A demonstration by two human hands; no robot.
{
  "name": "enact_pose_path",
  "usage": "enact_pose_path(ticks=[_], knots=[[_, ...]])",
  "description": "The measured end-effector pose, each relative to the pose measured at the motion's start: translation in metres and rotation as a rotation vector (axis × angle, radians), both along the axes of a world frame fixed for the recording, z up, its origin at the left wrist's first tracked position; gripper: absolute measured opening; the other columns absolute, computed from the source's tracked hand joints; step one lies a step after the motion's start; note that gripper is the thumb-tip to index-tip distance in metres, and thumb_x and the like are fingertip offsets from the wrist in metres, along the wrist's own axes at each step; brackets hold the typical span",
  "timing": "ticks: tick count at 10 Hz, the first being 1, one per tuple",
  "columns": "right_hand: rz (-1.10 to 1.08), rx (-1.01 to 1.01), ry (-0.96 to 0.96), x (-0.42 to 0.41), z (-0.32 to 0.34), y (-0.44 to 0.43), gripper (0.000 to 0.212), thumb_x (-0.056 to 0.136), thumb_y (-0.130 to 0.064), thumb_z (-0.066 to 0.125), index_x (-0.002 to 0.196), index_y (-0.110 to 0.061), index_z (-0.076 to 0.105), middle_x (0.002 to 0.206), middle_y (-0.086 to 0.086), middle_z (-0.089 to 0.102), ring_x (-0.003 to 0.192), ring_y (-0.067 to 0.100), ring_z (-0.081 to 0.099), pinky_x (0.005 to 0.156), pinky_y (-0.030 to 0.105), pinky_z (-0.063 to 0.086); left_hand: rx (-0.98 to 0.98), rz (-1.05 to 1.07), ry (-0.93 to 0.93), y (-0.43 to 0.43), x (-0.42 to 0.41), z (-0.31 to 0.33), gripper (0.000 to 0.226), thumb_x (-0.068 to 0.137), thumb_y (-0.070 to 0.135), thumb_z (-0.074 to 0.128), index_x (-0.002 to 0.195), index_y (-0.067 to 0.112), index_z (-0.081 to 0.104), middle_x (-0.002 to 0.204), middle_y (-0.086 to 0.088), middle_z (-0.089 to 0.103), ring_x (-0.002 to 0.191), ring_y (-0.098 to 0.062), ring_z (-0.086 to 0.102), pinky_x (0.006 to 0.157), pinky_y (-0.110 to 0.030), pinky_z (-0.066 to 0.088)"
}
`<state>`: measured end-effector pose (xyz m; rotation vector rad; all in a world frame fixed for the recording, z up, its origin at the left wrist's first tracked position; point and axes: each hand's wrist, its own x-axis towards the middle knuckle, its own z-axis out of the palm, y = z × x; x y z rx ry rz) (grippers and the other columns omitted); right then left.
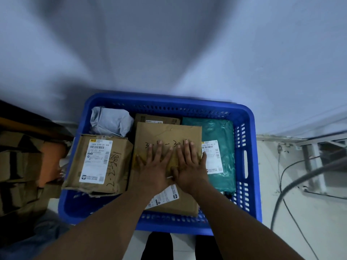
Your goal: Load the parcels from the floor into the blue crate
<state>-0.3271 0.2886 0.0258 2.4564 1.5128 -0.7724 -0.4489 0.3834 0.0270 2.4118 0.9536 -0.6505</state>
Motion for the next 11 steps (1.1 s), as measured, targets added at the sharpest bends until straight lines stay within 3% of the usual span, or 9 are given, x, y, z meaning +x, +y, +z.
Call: enact_pose_path(ticks=[1, 2, 3, 4, 5, 6, 7, 9, 11], knots=[[0.026, 0.123, -0.081, -0.004, 0.005, -0.011, 0.07, 0.101, -0.053, 0.026, 0.16, -0.022, 0.005, 0.168, 0.011, -0.012, 0.153, 0.03, -0.018, 0.119, 0.064, -0.009, 0.01, 0.011, -0.032, -0.002, -0.006, 0.004, 0.119, 0.076, 0.084, 0.052, 0.153, 0.04, -0.028, 0.159, -0.002, -0.042, 0.148, -0.032, -0.036, 0.118, -0.071, -0.005], [0.043, 0.143, -0.079, -0.012, -0.005, -0.038, 0.068, 0.101, -0.054, 0.026, 0.16, -0.021, 0.021, 0.168, 0.012, 0.002, 0.155, 0.032, -0.003, 0.12, 0.065, 0.006, -0.047, -0.017, 0.043, -0.005, -0.026, 0.0, 0.139, 0.056, 0.099, 0.045, 0.149, 0.037, -0.037, 0.152, -0.002, -0.053, 0.142, -0.029, -0.044, 0.116, -0.069, -0.012], [0.027, 0.089, -0.032, -0.014, -0.015, -0.046, 0.073, 0.101, -0.058, 0.022, 0.161, -0.018, 0.016, 0.168, 0.014, 0.0, 0.155, 0.033, -0.003, 0.117, 0.067, 0.011, -0.051, -0.085, 0.112, -0.004, -0.044, -0.008, 0.15, 0.043, 0.104, 0.039, 0.148, 0.031, -0.041, 0.147, -0.004, -0.058, 0.14, -0.03, -0.047, 0.116, -0.068, -0.015], [0.058, -0.033, 0.016, -0.01, -0.011, -0.037, 0.076, 0.099, -0.063, 0.009, 0.157, -0.022, -0.018, 0.16, 0.01, -0.034, 0.148, 0.029, -0.032, 0.118, 0.066, -0.007, -0.061, -0.102, 0.114, -0.002, -0.046, -0.009, 0.15, 0.054, 0.097, 0.055, 0.146, 0.03, -0.043, 0.145, -0.005, -0.059, 0.139, -0.029, -0.049, 0.115, -0.065, -0.02], [0.045, -0.05, -0.001, -0.011, 0.002, -0.033, 0.077, 0.1, -0.064, 0.011, 0.157, -0.022, -0.019, 0.158, 0.009, -0.038, 0.146, 0.028, -0.035, 0.118, 0.062, -0.013, -0.026, -0.084, 0.1, -0.002, -0.042, -0.002, 0.149, 0.056, 0.093, 0.059, 0.145, 0.03, -0.042, 0.146, -0.007, -0.059, 0.139, -0.03, -0.049, 0.115, -0.065, -0.02], [-0.021, 0.118, -0.041, -0.02, 0.009, -0.043, 0.068, 0.103, -0.056, 0.019, 0.161, -0.025, 0.004, 0.166, 0.008, -0.018, 0.152, 0.029, -0.022, 0.12, 0.059, -0.009, 0.065, -0.067, 0.042, -0.013, -0.046, 0.004, 0.139, 0.067, 0.089, 0.057, 0.151, 0.027, -0.035, 0.152, -0.01, -0.052, 0.145, -0.031, -0.04, 0.119, -0.067, -0.01], [-0.018, 0.097, -0.018, -0.022, 0.004, -0.059, 0.07, 0.1, -0.056, 0.021, 0.161, -0.027, 0.002, 0.166, 0.008, -0.02, 0.152, 0.028, -0.023, 0.121, 0.063, 0.003, 0.007, -0.056, 0.055, -0.023, -0.05, -0.001, 0.128, 0.078, 0.081, 0.055, 0.153, 0.027, -0.033, 0.154, -0.003, -0.047, 0.149, -0.026, -0.032, 0.122, -0.064, 0.004], [0.073, -0.116, 0.017, -0.009, 0.008, -0.053, 0.08, 0.098, -0.066, 0.018, 0.157, -0.028, -0.02, 0.159, 0.008, -0.039, 0.147, 0.027, -0.034, 0.12, 0.064, -0.001, -0.047, -0.053, 0.109, -0.015, -0.038, 0.011, 0.126, 0.078, 0.075, 0.063, 0.159, 0.026, -0.02, 0.166, -0.002, -0.028, 0.155, -0.027, -0.019, 0.12, -0.059, 0.013], [-0.093, 0.001, 0.137, -0.009, 0.058, -0.048, 0.07, 0.1, -0.052, 0.037, 0.159, -0.027, 0.008, 0.169, 0.002, -0.009, 0.155, 0.021, -0.013, 0.123, 0.056, 0.0, 0.012, -0.055, 0.1, -0.018, -0.038, 0.037, 0.114, 0.079, 0.065, 0.071, 0.16, 0.023, 0.003, 0.17, -0.006, -0.009, 0.157, -0.028, -0.006, 0.12, -0.061, 0.019]])
